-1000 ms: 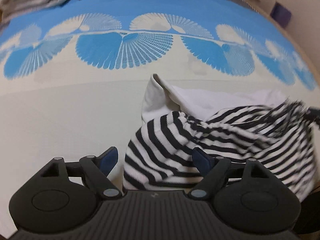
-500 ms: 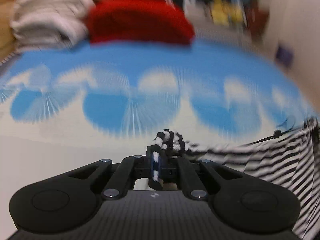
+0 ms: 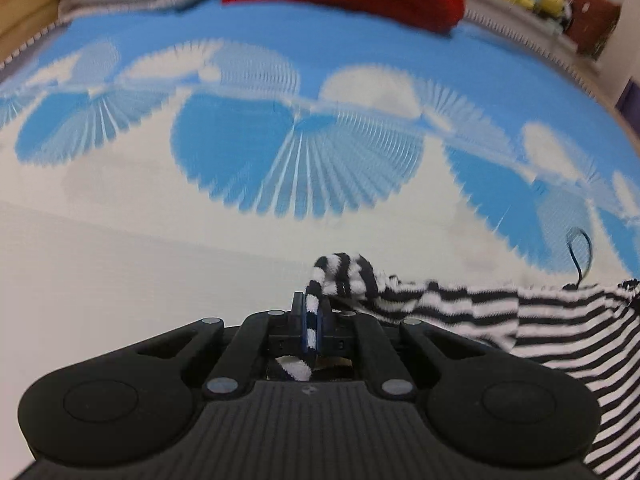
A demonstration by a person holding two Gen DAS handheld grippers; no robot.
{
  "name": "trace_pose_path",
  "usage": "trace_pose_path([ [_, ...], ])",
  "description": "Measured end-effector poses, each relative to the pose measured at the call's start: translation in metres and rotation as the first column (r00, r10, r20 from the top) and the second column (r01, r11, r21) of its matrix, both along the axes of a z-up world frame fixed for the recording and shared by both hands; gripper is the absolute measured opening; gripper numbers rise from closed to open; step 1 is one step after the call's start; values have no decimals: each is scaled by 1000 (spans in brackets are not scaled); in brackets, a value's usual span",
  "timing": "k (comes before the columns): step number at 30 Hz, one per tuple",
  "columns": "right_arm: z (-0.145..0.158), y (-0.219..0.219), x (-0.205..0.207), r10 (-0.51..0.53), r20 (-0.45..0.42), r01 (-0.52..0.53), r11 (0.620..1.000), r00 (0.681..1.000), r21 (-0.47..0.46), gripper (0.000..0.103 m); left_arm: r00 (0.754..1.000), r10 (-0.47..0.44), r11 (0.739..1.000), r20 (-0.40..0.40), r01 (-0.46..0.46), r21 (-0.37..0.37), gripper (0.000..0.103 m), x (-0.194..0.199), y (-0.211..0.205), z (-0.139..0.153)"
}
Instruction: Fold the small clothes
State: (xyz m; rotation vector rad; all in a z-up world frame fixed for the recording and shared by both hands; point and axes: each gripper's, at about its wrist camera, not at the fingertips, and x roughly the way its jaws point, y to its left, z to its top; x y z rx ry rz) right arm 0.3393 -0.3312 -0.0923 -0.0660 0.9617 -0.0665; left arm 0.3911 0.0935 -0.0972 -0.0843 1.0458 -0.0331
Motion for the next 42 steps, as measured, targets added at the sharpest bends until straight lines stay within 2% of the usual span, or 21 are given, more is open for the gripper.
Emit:
trace_pose_path([
  [3, -11, 5, 2, 12, -22, -13, 1000, 1000, -19, 13, 1000, -4, 1000, -29, 4, 9, 5, 4, -3, -13],
  [5, -1, 0, 2, -27, -11, 28, 998, 1000, 52, 14, 999, 16, 1000, -41, -16, 3, 16, 2, 1, -8],
  [6, 5, -6, -3, -50, 2, 49, 994, 999, 95, 20, 998, 32, 999, -49, -33, -14, 20, 0, 5, -3],
  [8, 26, -18, -13, -104, 51, 93, 979, 993, 180, 27, 996, 75, 994, -46, -78, -74, 39, -5, 17, 11],
  [11, 56, -37, -35, -160, 82, 137, 963, 984, 231, 34, 993, 110, 973, -36, -115, -199, 53, -20, 39, 37],
  [13, 73, -54, -52, -196, 52, 173, 942, 979, 288, 37, 993, 102, 969, -63, -114, -222, 53, -31, 50, 56],
  [16, 90, -78, -83, -226, -10, 214, 905, 974, 367, 40, 996, 64, 982, -63, -74, -172, 53, -62, 60, 84],
  [18, 94, -90, -108, -213, -47, 214, 894, 976, 395, 45, 997, 34, 983, -72, -47, -177, 53, -88, 68, 90],
  [20, 92, -95, -134, -191, -74, 205, 894, 979, 399, 46, 992, 31, 973, -123, -58, -222, 53, -109, 79, 80],
  [23, 73, -100, -167, -187, -113, 217, 887, 976, 408, 47, 974, 30, 952, -224, -96, -290, 53, -131, 86, 45],
  [25, 54, -107, -182, -228, -184, 289, 838, 956, 462, 47, 955, 21, 940, -297, -120, -320, 52, -136, 87, 26],
  [26, 49, -110, -183, -241, -205, 313, 813, 948, 491, 47, 960, 4, 947, -280, -93, -307, 53, -137, 86, 25],
  [27, 50, -112, -184, -246, -182, 305, 809, 952, 502, 47, 963, -6, 956, -268, -73, -285, 53, -137, 85, 25],
  [28, 51, -111, -186, -244, -169, 297, 820, 955, 490, 47, 962, -6, 961, -273, -70, -268, 53, -137, 86, 22],
  [30, 45, -109, -186, -235, -197, 302, 832, 952, 465, 47, 951, 18, 952, -309, -110, -285, 53, -137, 92, 16],
  [32, 37, -106, -185, -205, -239, 297, 832, 949, 467, 47, 952, 29, 947, -304, -124, -298, 53, -139, 95, 17],
  [36, 31, -95, -186, -132, -261, 239, 867, 956, 438, 47, 952, 17, 945, -307, -116, -305, 51, -143, 93, 17],
  [37, 29, -92, -187, -116, -270, 227, 873, 956, 432, 47, 952, 7, 947, -307, -105, -303, 43, -142, 90, 16],
  [38, 28, -89, -187, -98, -274, 211, 881, 957, 424, 45, 953, -10, 949, -303, -86, -304, 23, -143, 88, 17],
  [40, 33, -84, -189, -58, -255, 164, 894, 965, 418, 14, 962, -29, 950, -273, -59, -306, 2, -144, 85, 21],
  [42, 51, -89, -194, -64, -167, 132, 891, 984, 434, 6, 983, 7, 949, -184, -65, -310, 2, -148, 92, 36],
])
